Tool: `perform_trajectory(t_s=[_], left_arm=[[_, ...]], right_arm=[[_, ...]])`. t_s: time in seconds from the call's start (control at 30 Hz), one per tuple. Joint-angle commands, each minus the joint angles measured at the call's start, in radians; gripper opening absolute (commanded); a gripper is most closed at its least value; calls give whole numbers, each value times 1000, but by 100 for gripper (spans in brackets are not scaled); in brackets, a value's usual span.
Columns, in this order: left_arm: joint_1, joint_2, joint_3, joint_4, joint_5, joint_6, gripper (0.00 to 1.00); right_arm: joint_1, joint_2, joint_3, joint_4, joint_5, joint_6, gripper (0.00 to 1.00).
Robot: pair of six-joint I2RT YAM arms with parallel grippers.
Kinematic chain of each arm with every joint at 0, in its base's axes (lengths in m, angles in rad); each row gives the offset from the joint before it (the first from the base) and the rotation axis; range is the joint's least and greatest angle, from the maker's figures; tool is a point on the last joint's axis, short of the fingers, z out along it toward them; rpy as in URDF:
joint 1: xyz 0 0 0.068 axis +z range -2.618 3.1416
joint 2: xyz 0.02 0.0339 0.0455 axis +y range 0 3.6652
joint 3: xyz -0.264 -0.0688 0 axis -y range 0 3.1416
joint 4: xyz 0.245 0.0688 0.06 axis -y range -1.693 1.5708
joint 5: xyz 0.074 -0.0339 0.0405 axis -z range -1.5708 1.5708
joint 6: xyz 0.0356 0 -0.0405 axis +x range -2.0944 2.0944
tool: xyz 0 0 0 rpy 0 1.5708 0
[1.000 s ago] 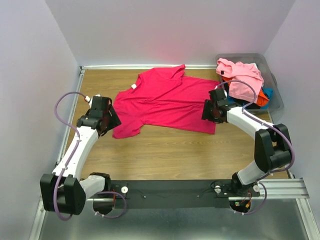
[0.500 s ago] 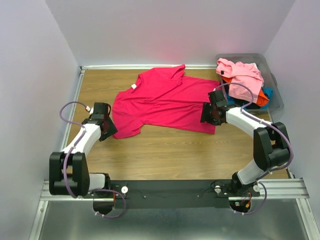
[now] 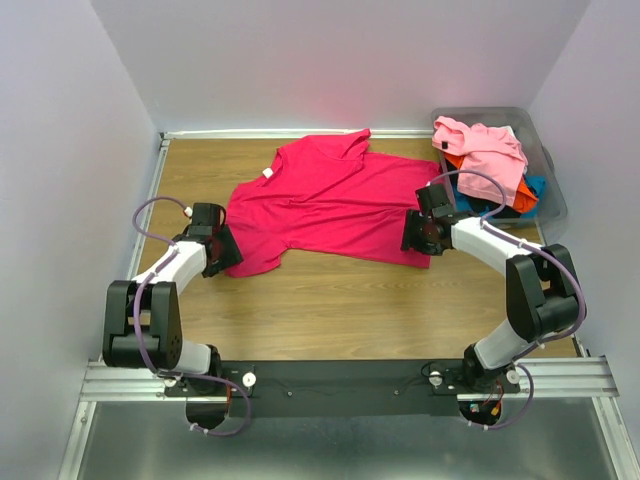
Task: Fold and stack the t-shirts
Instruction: Flatten the tshirt out
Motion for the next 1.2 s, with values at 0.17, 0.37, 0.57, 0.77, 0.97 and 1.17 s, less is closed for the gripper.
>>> perform_trajectory(t_s=[0.17,0.37,0.57,0.77,0.97,1.17], left_arm=[[4,35,5,21,39,29,61],[4,61,2,19,65,35,56],[4,52,-2,-11,114,35,42],[4,24,-7,-48,130,32,23],[4,-16,2,-86,142,32,0],[4,-85,42,-126,113,29,0]], right_arm=[[2,-12,-13,0,-5,3,65],[0,0,2,0,-12,7,65],[0,-2,3,2,2,10,65],[0,-35,-25,-3,129,64,64],[-10,-66,-44,-24,212,124,65],[-33,-49,-53,-53,239,173,64]])
